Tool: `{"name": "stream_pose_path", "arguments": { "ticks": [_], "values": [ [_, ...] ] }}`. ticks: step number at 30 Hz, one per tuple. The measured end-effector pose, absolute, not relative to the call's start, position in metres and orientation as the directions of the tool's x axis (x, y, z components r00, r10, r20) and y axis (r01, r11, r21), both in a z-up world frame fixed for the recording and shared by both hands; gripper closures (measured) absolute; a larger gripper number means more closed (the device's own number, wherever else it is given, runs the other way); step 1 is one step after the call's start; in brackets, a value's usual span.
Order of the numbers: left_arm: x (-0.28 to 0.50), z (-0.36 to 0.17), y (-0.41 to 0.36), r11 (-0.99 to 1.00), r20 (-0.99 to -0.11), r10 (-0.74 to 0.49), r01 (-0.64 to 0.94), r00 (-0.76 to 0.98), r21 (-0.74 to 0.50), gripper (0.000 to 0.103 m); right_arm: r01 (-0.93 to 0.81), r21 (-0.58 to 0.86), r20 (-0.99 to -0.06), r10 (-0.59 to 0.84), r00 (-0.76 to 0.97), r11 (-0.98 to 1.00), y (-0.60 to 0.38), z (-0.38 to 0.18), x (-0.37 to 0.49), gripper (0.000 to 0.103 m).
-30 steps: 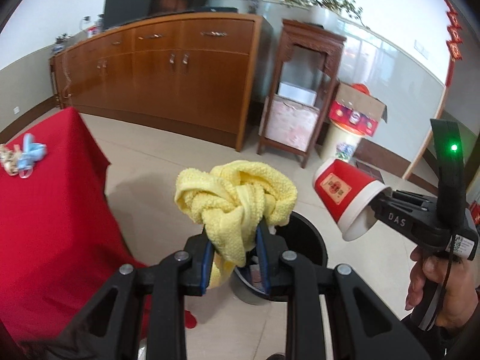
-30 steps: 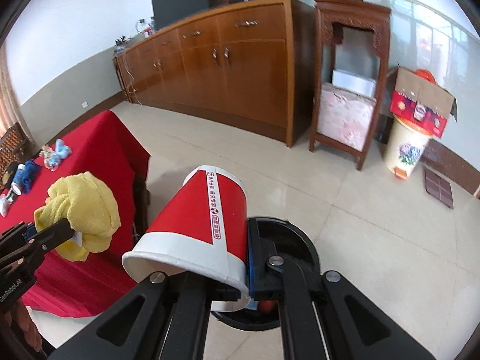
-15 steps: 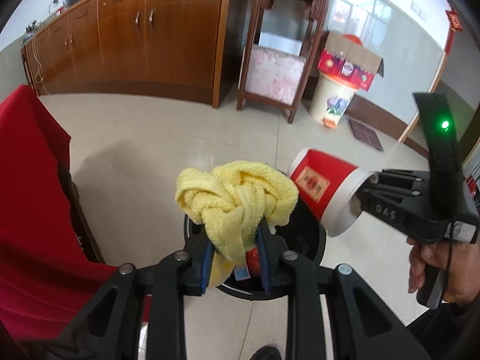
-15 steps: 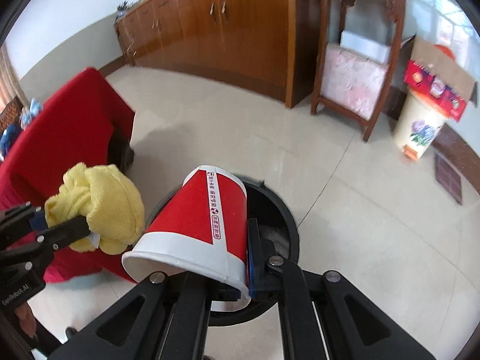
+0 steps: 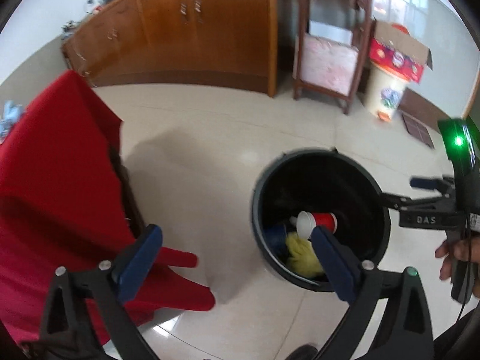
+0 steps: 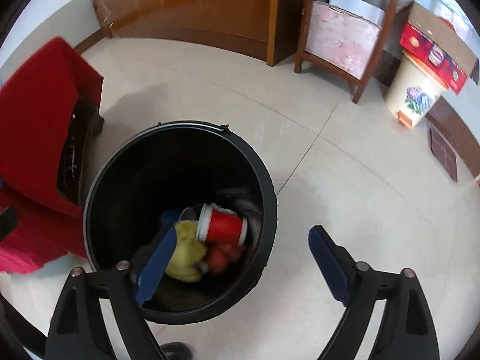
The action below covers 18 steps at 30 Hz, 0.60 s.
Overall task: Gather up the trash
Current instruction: 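Open both grippers to drop the red cup and yellow towel into the bin, then move both tools back toward the red table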
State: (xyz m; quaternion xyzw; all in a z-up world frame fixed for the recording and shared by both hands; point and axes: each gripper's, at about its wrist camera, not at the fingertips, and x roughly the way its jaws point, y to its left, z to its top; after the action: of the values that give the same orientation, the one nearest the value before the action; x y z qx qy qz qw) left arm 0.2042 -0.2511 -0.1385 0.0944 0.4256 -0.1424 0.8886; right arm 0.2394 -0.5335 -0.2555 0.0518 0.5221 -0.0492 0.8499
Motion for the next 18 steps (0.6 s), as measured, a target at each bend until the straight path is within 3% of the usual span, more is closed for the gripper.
{"name": "stream_pose_path", "arguments": {
  "ticks": [1, 18],
  "values": [
    [0.202, -0.133, -0.245, 0.944, -0.780, -0.179, 0.328, 0.600, 0.036, 0.002, 0.153, 0.056, -0.890, -0.020, 0.456, 0.987, -0.534, -0.252, 0.238, 0.000],
    [0.196, -0.101, -0.225, 0.951, -0.728, -0.201, 0.308, 0.655, 0.014, 0.001, 0.186, 0.054, -0.777, -0.076, 0.625, 0.981, -0.492, -0.183, 0.196, 0.000]
  ]
}}
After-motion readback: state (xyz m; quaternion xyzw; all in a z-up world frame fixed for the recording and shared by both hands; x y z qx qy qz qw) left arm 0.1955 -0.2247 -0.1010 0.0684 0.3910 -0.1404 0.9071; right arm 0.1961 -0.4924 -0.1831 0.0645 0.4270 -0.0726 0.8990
